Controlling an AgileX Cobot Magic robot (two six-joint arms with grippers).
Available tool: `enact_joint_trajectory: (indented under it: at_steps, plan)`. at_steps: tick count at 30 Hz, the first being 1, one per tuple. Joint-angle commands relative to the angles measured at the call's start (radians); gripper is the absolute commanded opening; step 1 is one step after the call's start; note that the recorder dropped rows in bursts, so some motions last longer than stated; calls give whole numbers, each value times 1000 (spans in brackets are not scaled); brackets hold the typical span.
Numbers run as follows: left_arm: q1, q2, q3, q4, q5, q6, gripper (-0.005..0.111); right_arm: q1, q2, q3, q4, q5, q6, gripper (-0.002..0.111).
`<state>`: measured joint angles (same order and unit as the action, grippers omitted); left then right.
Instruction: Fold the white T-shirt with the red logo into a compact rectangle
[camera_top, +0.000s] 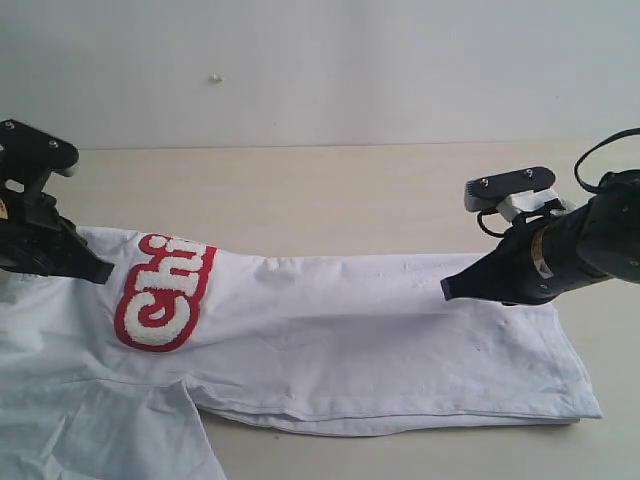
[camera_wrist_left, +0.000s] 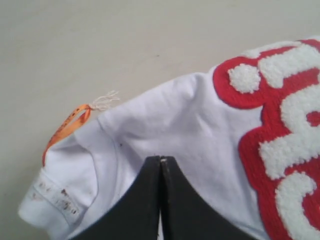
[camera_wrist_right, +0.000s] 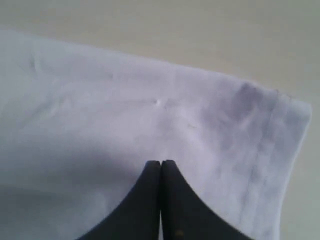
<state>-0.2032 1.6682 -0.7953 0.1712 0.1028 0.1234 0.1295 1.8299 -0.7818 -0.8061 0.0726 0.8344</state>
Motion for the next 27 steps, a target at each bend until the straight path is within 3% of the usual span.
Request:
enact_joint_trajectory:
  at_steps: [1,10,19,24,27]
  plan:
    - [-5,67,2,-12,-78,-32,0,-1,19,7,2,-23,4,0]
    - [21,201,2,-8,-262,-17,0,-3,70,7,-18,-21,-4,0]
    - [181,286,2,-12,-336,-54,0,-3,137,-83,-71,93,4,0]
    - [185,292,2,-12,-422,-52,0,-3,188,-154,-139,231,4,0]
    - [185,269,2,-12,-441,-58,0,-3,170,-165,-199,220,89,0]
